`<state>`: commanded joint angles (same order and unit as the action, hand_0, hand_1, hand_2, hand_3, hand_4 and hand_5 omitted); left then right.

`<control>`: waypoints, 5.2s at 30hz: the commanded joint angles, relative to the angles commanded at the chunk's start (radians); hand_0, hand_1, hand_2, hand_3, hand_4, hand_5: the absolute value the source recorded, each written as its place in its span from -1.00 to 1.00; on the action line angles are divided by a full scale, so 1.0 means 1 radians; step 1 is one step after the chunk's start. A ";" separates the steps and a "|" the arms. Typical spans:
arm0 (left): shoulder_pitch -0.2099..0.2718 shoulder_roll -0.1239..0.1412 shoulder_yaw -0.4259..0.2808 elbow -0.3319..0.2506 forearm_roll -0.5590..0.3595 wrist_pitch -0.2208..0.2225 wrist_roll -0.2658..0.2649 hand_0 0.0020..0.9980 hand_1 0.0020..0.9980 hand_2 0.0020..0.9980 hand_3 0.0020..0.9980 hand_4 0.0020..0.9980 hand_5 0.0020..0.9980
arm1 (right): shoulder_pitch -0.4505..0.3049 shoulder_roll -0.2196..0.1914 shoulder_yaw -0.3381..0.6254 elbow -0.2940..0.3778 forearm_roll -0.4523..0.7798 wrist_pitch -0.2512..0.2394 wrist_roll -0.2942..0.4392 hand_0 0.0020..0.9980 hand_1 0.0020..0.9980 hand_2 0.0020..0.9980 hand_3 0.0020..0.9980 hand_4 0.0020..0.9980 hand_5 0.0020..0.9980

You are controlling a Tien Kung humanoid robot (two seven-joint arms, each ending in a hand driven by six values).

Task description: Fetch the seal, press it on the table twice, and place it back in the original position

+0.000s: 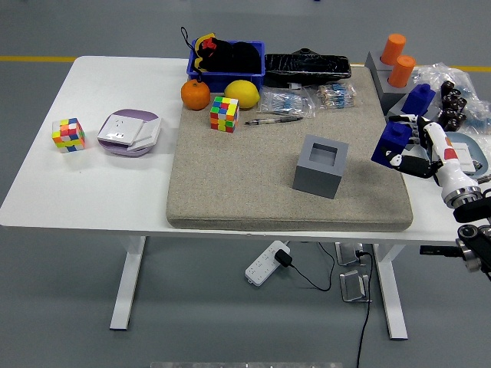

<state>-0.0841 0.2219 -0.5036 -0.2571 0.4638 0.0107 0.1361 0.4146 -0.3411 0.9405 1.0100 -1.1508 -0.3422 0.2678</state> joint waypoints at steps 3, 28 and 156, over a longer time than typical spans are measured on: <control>0.001 -0.002 0.000 0.001 0.000 0.000 0.000 0.44 0.39 0.37 0.46 0.28 -0.53 | -0.002 0.009 -0.011 -0.018 0.007 0.000 0.004 0.05 -0.22 -0.20 -0.14 0.23 -1.00; 0.002 -0.009 0.002 0.002 0.000 -0.001 0.000 0.44 0.39 0.37 0.46 0.28 -0.52 | 0.051 0.078 -0.146 -0.162 0.079 0.009 0.022 0.04 -0.23 -0.21 -0.16 0.23 -1.00; -0.011 -0.002 0.019 -0.001 -0.009 -0.002 0.000 0.44 0.39 0.38 0.46 0.27 -0.53 | 0.214 0.114 -0.287 -0.110 0.069 0.056 0.002 0.72 0.68 0.65 0.66 1.00 -1.00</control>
<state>-0.0947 0.2196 -0.4847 -0.2580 0.4551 0.0087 0.1357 0.6283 -0.2268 0.6534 0.8998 -1.0816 -0.2858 0.2702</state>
